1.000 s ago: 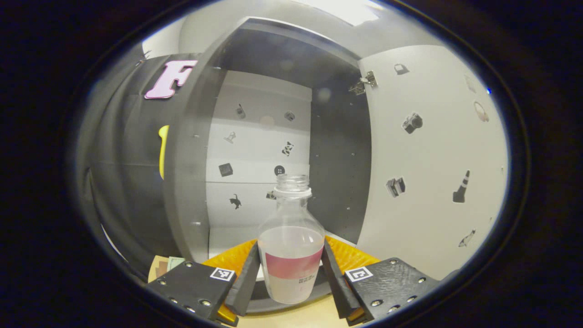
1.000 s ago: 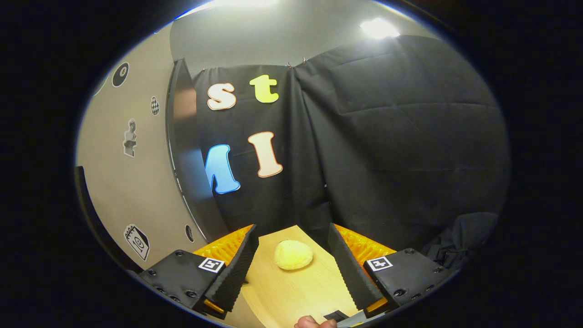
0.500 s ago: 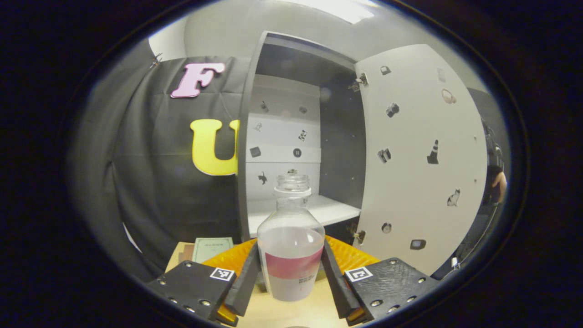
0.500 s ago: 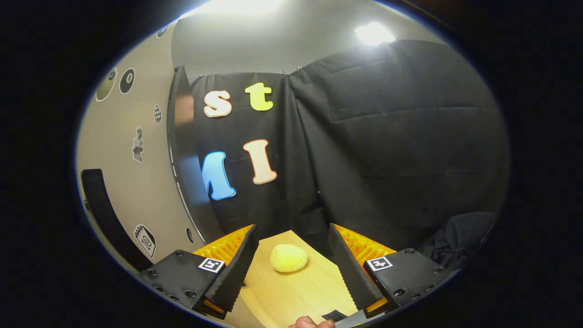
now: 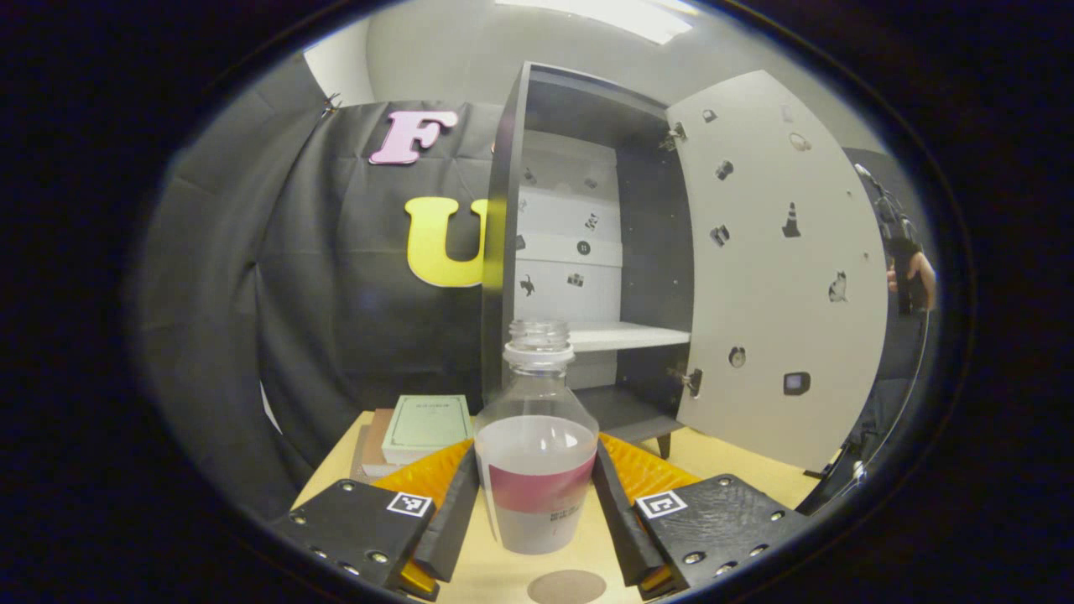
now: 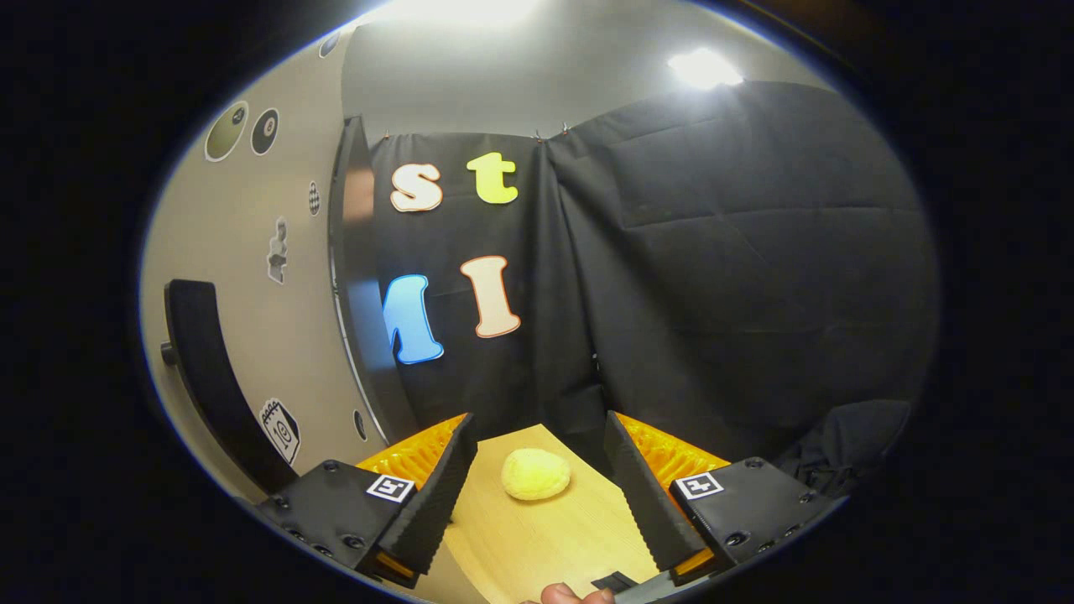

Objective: Open the cabinet door with the right hand, grasp the bottle in the cabinet with the left hand and place it on the coaster, then close the cabinet door with the right hand.

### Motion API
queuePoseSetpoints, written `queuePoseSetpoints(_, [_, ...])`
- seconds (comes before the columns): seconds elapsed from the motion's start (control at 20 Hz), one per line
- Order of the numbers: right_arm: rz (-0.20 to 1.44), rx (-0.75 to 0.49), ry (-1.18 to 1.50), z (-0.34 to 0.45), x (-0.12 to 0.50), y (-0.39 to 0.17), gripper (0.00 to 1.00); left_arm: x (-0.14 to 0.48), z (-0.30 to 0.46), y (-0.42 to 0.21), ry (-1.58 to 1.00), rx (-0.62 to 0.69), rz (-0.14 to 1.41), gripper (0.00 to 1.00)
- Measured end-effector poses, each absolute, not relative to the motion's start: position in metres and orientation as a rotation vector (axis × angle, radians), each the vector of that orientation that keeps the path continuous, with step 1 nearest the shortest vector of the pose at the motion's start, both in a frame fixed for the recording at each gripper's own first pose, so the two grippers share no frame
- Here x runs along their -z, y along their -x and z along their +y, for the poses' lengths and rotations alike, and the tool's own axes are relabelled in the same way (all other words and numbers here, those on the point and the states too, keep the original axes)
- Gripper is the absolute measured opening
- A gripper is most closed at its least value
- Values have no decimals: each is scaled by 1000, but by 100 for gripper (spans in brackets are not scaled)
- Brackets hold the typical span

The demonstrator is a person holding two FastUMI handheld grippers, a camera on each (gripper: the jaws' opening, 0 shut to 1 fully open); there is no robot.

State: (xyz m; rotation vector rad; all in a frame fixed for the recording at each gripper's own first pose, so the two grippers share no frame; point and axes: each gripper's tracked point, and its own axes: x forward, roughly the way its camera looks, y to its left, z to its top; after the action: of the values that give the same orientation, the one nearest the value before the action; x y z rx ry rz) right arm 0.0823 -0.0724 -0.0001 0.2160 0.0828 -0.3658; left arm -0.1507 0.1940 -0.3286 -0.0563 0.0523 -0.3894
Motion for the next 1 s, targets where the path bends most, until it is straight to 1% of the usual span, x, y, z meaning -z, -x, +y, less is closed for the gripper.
queuePoseSetpoints(0.05, [85,371,-223,-73,1,-82,90,343,190,154,65,398,57,73])
queuePoseSetpoints(0.1, [85,379,-227,-73,2,-82,90,356,187,157,70,405,65,71])
queuePoseSetpoints(0.15, [84,388,-226,-75,2,-81,90,369,183,159,67,404,73,71])
queuePoseSetpoints(0.2, [86,391,-219,-74,5,-80,92,382,180,161,60,404,79,75])
queuePoseSetpoints(0.25, [92,398,-208,-75,6,-79,92,393,176,162,51,407,87,75])
queuePoseSetpoints(0.35, [109,405,-181,-75,12,-76,92,412,169,166,34,415,96,71])
queuePoseSetpoints(0.4, [115,406,-169,-74,13,-76,98,422,166,167,28,419,96,73])
queuePoseSetpoints(0.55, [139,415,-142,-73,21,-75,98,447,155,173,13,430,100,73])
queuePoseSetpoints(0.6, [149,422,-145,-73,24,-74,98,457,153,176,2,432,104,71])
queuePoseSetpoints(0.65, [156,422,-153,-74,26,-73,98,462,150,176,-6,434,103,73])
queuePoseSetpoints(0.7, [160,423,-172,-73,28,-73,92,468,148,177,-10,439,103,73])
queuePoseSetpoints(0.75, [166,424,-196,-73,30,-72,92,475,144,180,-12,444,106,71])
queuePoseSetpoints(0.8, [167,426,-215,-73,32,-72,92,480,142,182,-11,447,105,73])
queuePoseSetpoints(0.85, [166,432,-228,-75,32,-71,98,482,141,182,-4,448,103,73])
queuePoseSetpoints(0.9, [163,443,-241,-77,34,-70,98,487,141,183,5,448,105,73])
queuePoseSetpoints(0.95, [161,450,-260,-78,34,-68,92,491,141,183,8,446,114,73])
queuePoseSetpoints(1.0, [159,458,-276,-79,34,-67,92,493,143,184,11,441,117,71])
